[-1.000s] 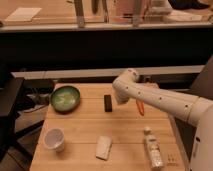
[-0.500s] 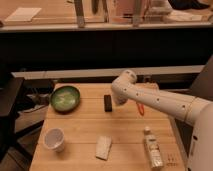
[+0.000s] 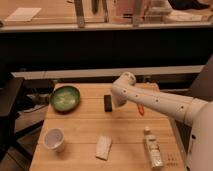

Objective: Push the eraser across the table

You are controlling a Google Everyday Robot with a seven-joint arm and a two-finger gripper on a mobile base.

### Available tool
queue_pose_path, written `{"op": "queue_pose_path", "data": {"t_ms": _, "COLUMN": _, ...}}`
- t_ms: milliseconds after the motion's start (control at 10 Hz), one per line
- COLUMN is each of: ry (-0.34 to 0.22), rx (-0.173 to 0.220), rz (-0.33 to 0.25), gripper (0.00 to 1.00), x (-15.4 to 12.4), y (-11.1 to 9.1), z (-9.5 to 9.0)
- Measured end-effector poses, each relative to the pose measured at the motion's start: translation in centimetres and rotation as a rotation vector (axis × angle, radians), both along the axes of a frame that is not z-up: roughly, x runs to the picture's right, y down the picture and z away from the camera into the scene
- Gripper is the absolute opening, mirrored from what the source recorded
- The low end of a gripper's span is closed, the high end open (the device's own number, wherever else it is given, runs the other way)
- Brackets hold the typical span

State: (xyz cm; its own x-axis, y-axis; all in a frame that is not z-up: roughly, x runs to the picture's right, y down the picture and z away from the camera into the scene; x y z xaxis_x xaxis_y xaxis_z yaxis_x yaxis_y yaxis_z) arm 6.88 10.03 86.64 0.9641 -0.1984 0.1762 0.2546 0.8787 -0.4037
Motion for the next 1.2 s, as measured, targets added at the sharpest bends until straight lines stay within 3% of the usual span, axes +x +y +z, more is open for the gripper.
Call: {"op": "queue_pose_path", "data": {"t_ms": 1200, "ry": -0.023, "rx": -0.012, "rz": -0.024, "gripper": 0.00, "x": -0.2, "y": 1.6, "z": 1.5}}
